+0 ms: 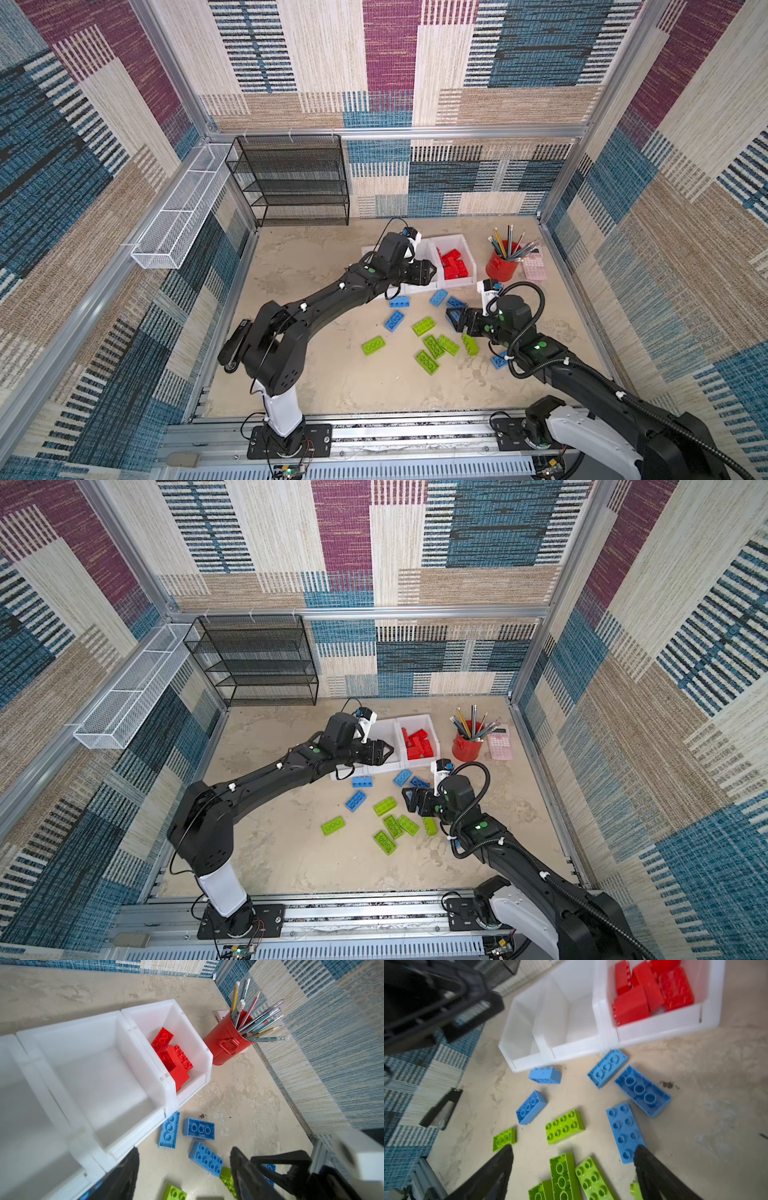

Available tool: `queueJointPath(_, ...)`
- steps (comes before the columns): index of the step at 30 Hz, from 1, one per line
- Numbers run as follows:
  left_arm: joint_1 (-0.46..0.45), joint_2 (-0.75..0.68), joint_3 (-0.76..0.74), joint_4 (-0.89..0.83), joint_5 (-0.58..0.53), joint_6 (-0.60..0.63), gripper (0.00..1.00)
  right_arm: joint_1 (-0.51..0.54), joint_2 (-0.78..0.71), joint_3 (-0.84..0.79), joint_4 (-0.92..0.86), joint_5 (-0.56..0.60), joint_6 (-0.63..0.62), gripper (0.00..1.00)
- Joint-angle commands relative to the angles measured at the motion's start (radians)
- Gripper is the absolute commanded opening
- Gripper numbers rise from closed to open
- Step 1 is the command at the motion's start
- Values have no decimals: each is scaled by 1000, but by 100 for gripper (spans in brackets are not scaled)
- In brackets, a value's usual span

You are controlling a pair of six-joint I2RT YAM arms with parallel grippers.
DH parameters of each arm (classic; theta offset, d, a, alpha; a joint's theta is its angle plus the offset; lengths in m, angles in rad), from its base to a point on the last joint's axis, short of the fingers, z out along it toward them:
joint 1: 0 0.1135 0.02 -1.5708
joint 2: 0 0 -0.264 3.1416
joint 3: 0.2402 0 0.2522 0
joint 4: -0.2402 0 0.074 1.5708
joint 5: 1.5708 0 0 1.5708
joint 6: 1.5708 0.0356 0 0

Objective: Sort the legos into containers by color
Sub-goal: 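Open the left gripper to drop the brick while the right gripper reaches toward green bricks, then withdraw the left gripper while the right gripper grasps a lime-green brick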

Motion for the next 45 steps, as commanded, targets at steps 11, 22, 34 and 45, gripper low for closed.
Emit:
queueJointPath(11, -14, -330, -481, 199, 2, -113, 69, 119, 27, 0, -181, 230, 135, 86)
queueJointPath(22, -15, -503, -674, 194, -22, -116, 69, 120, 85, -6, -260, 281, 168, 84)
queueJointPath(34, -16, -534, -783, 225, 5, -136, 68, 121, 180, 25, -230, 259, 120, 54)
queueJointPath(45, -16, -529, -800, 239, 29, -141, 69, 121, 223, 49, -205, 205, 90, 28)
